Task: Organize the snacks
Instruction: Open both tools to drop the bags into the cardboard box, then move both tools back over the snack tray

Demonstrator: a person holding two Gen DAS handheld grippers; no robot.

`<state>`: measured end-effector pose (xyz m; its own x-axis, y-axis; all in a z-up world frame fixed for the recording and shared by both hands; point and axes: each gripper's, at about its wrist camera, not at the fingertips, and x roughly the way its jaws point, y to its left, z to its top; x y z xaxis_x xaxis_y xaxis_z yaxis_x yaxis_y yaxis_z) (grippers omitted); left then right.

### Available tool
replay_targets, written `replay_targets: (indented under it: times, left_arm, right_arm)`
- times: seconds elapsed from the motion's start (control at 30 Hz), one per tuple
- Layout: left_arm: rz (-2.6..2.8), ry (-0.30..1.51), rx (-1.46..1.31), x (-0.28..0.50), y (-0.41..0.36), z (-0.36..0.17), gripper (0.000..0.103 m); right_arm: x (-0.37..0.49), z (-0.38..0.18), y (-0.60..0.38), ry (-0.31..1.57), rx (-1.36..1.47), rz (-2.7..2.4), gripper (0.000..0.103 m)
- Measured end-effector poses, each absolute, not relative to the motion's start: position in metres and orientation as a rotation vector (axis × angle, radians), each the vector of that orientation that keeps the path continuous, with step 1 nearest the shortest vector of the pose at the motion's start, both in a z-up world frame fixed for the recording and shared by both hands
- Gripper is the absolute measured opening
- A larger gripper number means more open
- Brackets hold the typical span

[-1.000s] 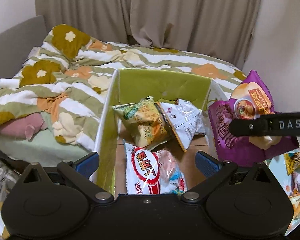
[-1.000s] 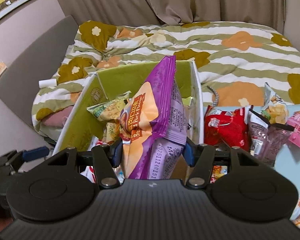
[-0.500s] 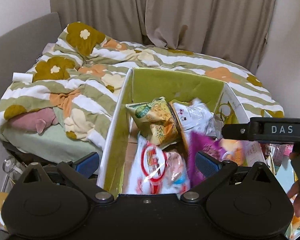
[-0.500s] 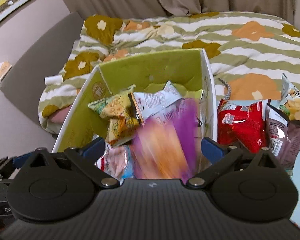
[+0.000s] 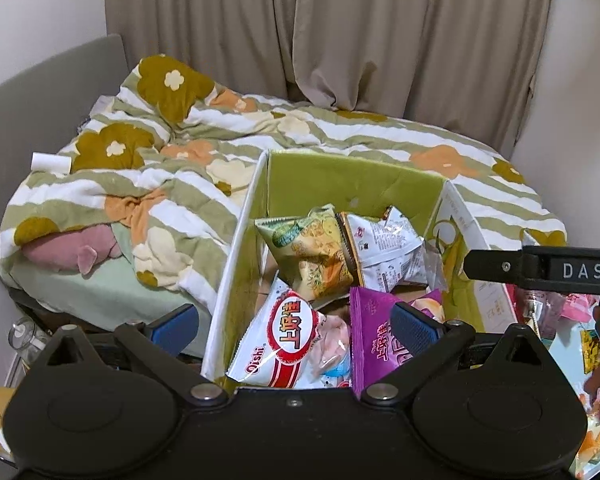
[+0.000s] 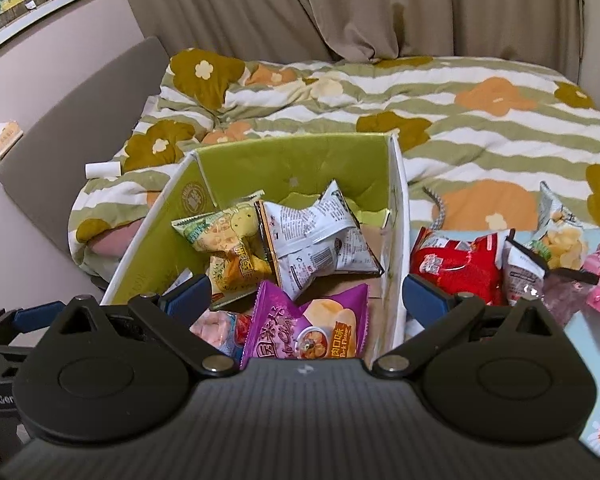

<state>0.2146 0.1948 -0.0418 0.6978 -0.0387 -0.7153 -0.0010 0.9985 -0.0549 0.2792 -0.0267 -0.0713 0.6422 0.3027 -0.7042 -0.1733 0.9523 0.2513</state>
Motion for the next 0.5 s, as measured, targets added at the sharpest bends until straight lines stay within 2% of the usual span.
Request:
replay_targets:
  times: [0.5]
  left_arm:
    - [-0.183, 0.712, 0.005, 0.181, 0.168, -0.003, 0.103]
  right_arm:
    - [0.206, -0.026, -0.054, 0.732, 0.135, 0.13, 0.103]
